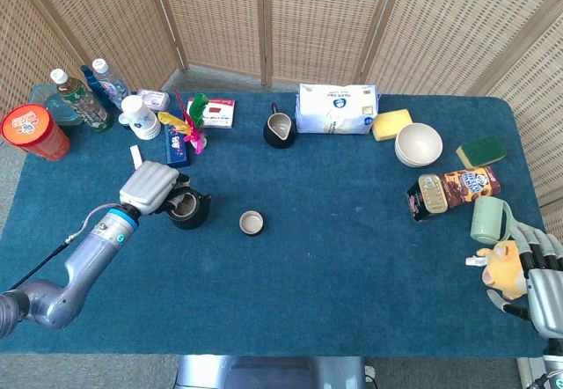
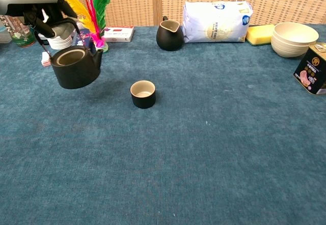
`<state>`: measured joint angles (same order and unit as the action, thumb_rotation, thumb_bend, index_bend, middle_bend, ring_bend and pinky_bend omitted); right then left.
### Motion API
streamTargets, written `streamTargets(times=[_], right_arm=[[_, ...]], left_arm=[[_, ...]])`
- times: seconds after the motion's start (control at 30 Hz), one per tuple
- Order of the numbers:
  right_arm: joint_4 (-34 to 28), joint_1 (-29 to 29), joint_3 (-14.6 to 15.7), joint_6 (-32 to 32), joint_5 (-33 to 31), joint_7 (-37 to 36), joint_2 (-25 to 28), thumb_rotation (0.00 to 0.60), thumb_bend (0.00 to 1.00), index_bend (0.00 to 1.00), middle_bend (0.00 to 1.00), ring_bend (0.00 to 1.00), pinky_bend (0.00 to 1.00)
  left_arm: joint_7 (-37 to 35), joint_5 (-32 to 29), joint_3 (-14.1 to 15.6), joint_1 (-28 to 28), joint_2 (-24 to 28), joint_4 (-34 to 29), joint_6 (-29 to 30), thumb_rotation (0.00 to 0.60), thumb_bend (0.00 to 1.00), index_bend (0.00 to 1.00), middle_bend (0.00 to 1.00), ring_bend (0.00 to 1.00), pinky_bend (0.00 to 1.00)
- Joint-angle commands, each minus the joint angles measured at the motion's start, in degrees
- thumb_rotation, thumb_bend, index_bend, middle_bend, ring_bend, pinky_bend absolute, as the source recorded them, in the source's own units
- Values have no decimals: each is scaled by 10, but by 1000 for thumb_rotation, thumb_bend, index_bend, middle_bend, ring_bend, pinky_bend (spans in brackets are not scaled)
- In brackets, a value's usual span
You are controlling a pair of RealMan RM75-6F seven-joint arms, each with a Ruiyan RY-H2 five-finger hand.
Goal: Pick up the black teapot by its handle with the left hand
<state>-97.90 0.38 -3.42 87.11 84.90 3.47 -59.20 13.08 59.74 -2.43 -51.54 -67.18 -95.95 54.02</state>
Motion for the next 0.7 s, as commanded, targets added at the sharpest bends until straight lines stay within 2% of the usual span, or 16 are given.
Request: streamTargets(times=[0.03, 0.2, 0.4, 0.7], right_arm=[[-1, 0, 0, 1, 0, 0, 0, 579, 0, 0, 0, 0, 0], [-2, -1, 0, 1, -1, 0, 2, 580, 0, 0, 0, 0, 0], [-3, -2, 1, 2, 0, 1, 2, 580, 0, 0, 0, 0, 0], [-5, -3, 2, 3, 1, 7, 0, 581, 0, 0, 0, 0, 0]], left_arm=[[60, 84, 18, 15, -4, -2, 55, 600, 720, 671, 843, 740, 989], [87, 115, 25, 25, -15, 12, 70, 600, 714, 673, 843, 737, 989], [109, 180, 40, 38, -40, 63, 95, 600, 694, 676, 843, 734, 989], [59, 275, 55, 62, -79, 157, 144, 600, 687, 676, 843, 732, 989]])
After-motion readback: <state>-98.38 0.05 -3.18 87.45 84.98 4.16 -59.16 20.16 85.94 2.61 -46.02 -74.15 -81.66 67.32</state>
